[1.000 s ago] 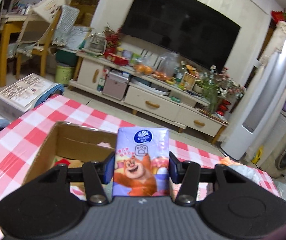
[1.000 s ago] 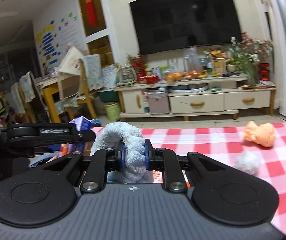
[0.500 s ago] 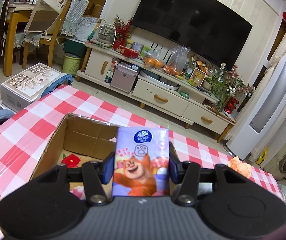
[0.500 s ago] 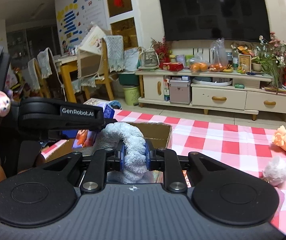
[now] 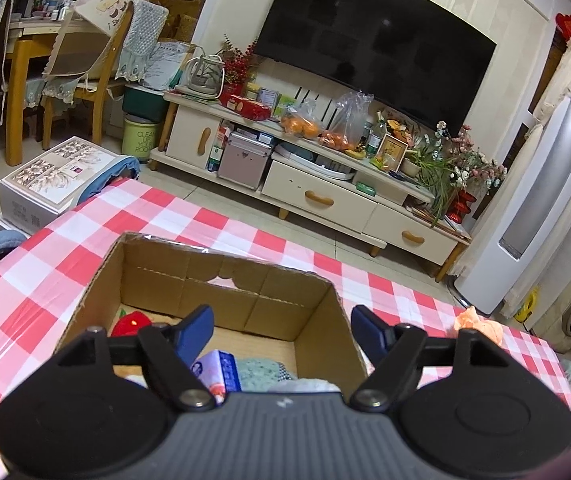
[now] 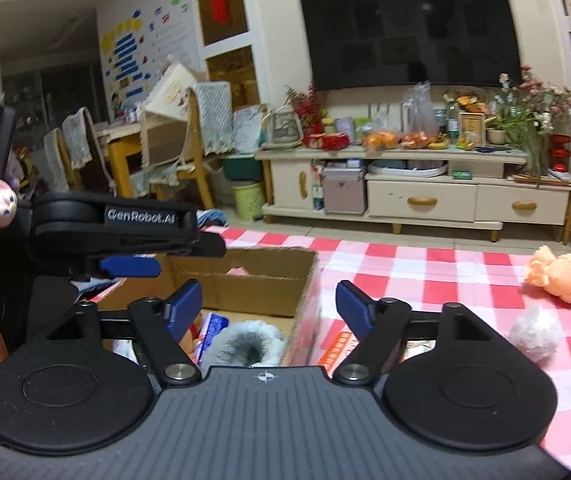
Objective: Organize soft objects
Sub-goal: 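Open both tools to release the tissue pack and ring into the box, then withdraw both tools back toward the pink towel and white fluffy ball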
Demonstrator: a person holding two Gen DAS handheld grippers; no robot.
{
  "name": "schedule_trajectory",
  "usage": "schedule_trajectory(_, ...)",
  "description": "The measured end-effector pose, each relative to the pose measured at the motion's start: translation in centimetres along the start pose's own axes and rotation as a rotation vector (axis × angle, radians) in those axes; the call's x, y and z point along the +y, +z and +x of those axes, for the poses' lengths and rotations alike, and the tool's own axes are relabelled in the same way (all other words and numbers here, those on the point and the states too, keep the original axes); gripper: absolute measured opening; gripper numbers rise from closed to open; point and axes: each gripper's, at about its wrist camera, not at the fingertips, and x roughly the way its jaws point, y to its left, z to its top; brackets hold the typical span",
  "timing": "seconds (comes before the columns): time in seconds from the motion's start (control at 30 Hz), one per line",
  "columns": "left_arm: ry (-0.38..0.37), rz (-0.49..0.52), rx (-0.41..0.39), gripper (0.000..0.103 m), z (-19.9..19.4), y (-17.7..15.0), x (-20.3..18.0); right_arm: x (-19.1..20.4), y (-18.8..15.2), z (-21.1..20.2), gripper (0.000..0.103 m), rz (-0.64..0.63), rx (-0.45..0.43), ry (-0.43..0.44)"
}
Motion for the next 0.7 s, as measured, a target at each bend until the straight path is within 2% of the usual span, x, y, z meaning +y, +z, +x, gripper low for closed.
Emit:
schedule_trajectory(0.33,-0.015,0.025,-0.005,0.078,-0.3,-0.2,-1.2,-2.6,-1.6,-2.5,0.103,0.100,-0.026,-0.114)
schedule_trajectory(0.7,-0.060,0.058,-0.019,0.078,-0.7,-0.6,-3.0,-4.6,-4.0,-3.8,0.103,0.124,-0.017,-0.224)
